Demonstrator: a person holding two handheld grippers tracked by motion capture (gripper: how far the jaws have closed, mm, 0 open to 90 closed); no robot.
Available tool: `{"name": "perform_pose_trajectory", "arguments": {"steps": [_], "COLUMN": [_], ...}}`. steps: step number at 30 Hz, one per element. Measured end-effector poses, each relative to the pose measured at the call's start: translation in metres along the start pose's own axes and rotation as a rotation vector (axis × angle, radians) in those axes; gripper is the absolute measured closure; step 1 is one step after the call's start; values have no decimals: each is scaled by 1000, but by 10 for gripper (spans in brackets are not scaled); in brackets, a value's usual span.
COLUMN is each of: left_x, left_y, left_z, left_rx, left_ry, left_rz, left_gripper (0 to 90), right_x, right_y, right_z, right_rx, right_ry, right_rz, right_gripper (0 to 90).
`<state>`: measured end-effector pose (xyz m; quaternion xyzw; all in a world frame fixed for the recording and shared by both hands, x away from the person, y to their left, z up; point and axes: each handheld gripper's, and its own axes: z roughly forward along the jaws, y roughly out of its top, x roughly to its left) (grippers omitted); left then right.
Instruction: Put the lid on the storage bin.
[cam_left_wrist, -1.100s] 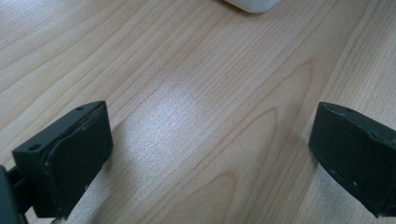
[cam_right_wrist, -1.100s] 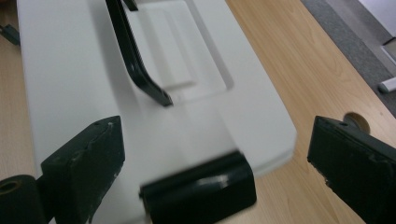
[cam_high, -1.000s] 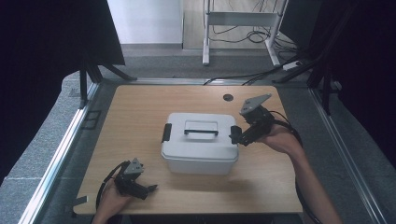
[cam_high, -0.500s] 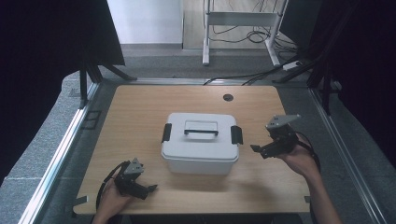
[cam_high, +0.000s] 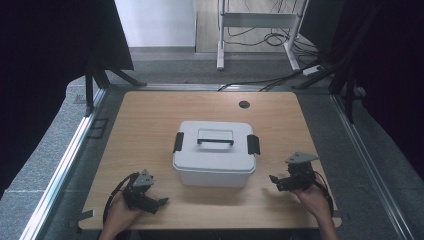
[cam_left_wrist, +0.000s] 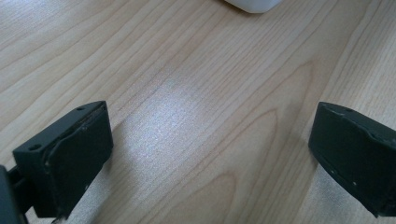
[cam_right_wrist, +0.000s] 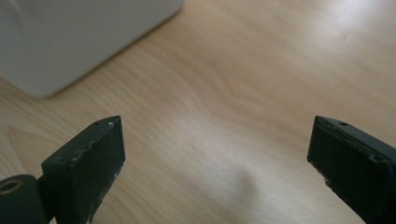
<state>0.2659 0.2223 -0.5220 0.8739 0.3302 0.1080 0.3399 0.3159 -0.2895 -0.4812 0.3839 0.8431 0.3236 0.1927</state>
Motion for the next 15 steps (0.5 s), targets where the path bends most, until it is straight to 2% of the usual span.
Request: {"name": "perform_pose_trajectory", "arguments": {"steps": [6,7,15], "left_x": [0,0,0], "left_y": [0,0,0], "left_z": [0,0,0], "left_rx": [0,0,0], "left_ry": [0,0,2], "left_rz": [0,0,-1], "left_gripper": [0,0,0], "right_x": [10,10,12], "right_y": [-25,-28,-30], "right_z": [20,22,22], "right_rx": [24,7,5], "right_ry": [21,30,11], "right_rz": [52,75,105], "right_gripper": [24,6,0]}}
